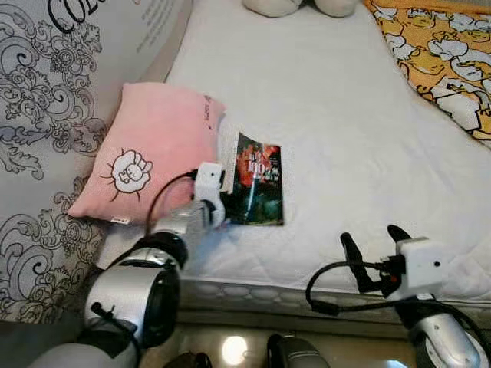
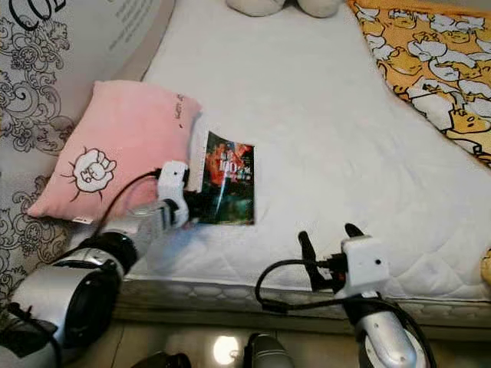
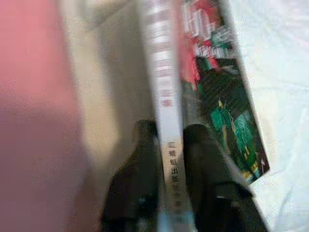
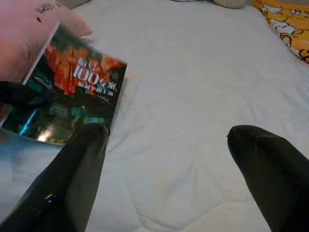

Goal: Clean up the room

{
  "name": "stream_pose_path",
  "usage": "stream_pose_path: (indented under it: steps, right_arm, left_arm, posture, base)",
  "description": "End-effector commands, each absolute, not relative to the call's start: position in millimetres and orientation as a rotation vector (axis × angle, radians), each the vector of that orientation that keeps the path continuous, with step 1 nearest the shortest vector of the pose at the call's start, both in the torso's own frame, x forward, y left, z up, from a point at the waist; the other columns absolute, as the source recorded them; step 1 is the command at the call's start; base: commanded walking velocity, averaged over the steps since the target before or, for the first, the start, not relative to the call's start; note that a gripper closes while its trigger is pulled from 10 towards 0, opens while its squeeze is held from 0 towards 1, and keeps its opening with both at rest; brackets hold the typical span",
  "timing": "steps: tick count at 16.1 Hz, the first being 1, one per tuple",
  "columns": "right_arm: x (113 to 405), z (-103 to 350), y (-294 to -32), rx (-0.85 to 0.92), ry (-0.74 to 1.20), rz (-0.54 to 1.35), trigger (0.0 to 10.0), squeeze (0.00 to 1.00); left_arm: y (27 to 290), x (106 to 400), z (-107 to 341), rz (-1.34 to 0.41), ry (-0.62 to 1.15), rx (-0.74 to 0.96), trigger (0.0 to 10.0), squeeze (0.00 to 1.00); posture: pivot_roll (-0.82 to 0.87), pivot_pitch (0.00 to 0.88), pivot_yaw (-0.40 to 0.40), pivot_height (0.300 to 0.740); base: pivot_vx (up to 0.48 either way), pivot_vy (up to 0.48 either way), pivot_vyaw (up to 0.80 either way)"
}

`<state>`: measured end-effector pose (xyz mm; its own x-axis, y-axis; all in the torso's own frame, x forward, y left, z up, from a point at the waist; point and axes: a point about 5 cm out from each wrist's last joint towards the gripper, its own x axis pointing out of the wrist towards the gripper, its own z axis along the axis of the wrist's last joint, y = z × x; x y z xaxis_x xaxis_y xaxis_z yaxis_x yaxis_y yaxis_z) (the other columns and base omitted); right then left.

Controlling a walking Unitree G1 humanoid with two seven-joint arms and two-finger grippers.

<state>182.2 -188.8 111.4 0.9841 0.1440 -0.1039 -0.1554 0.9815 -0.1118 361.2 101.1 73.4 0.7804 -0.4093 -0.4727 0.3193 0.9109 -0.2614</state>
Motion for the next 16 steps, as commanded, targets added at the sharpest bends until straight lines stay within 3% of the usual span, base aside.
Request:
stream_pose_path:
  steps: [1,3,6,10,14,15,16]
  right_arm:
    - [182,110,-191,-0.128,0.109,0.133,10.0,0.00]
    - [184,110,-190,-0.127,0.102,0.132,10.0,0.00]
    - [189,109,-186,-0.118,0.091,0.136,10.0,0.00]
    - [193,107,-184,-0.111,0.086,0.136,10.0,0.00]
    - [200,105,-180,-0.104,0.067,0.138,10.0,0.00]
    - [206,105,-177,-0.095,0.052,0.141,10.0,0.00]
    - [213,107,-173,-0.087,0.025,0.143,10.0,0.00]
  left_arm:
    - [100,365,79,-0.384,0.541,-0.180,10.0,1.00]
    - [101,369,85,-0.382,0.524,-0.123,10.0,1.00]
    - [106,381,109,-0.474,0.437,0.134,10.0,1.00]
    - [112,382,110,-0.496,0.443,0.220,10.0,1.00]
    - [141,380,104,-0.470,0.477,0.430,10.0,1.00]
    - [148,382,110,-0.458,0.429,0.408,10.0,0.16]
    - [151,386,123,-0.469,0.320,0.335,10.0,0.00]
  posture:
    - [-0.37,0.128,0.013,0.740]
    - [-0.37,0.121,0.018,0.740]
    - [-0.35,0.112,0.029,0.740]
    - [-0.35,0.106,0.037,0.740]
    - [-0.30,0.057,0.055,0.740]
    - [-0.28,0.032,0.063,0.740]
    - [-0.26,0.010,0.070,0.740]
  base:
    - [0.000,0.000,0.00]
    - [0.000,0.000,0.00]
    - [0.000,0.000,0.00]
    - [0.000,0.000,0.00]
    - [0.000,0.000,0.00]
    - [0.000,0.000,0.00]
    - [0.000,0.000,0.00]
